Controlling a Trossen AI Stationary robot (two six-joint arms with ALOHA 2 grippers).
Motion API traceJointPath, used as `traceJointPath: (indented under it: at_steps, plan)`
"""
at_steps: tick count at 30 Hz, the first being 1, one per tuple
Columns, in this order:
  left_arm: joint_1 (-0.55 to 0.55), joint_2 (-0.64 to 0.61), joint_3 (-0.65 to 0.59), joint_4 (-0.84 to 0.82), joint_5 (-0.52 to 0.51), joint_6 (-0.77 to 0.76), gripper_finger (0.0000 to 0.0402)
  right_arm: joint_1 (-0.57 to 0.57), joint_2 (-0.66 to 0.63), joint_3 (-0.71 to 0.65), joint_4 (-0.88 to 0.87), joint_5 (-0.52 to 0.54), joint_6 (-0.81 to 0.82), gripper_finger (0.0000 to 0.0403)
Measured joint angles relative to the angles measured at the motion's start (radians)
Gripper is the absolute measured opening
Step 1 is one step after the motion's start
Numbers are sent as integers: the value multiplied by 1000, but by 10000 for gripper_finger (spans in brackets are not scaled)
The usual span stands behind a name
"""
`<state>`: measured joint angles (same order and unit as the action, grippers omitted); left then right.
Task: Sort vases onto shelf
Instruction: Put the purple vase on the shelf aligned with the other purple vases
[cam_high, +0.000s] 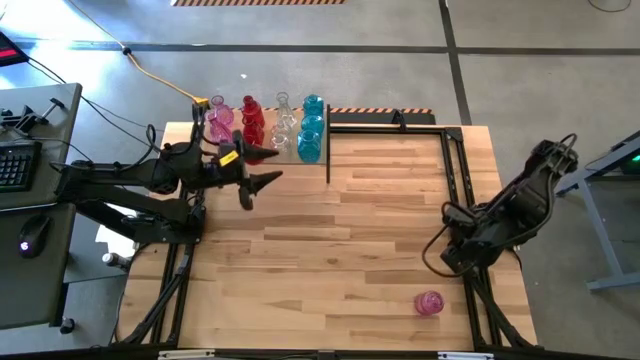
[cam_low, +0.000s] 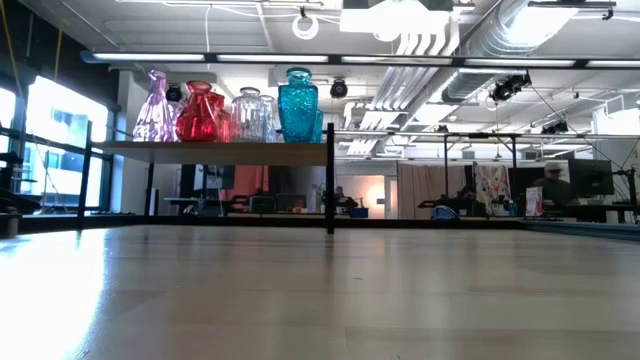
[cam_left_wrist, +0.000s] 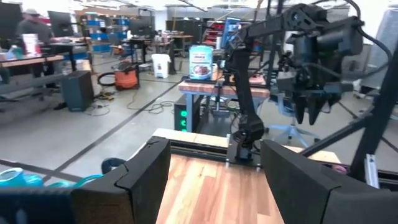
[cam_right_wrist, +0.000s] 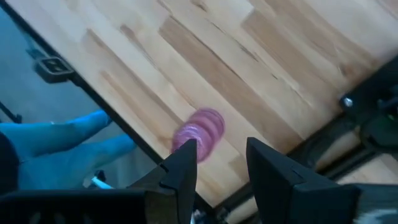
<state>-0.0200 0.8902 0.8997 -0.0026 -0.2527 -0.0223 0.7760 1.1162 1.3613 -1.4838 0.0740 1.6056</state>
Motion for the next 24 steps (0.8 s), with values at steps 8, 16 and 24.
traceJointPath:
  at_steps: [8, 16, 24]
  plan:
    - [0, 0, 0, 0, -23, -37, 241, 39, -17, -114, 90, -47, 13, 119]
    - [0, 0, 0, -1, -23, -38, 241, 102, -6, -238, 245, -48, 109, 119]
    - [0, 0, 0, -1, -23, -38, 241, 177, 38, -319, 420, -60, 206, 119]
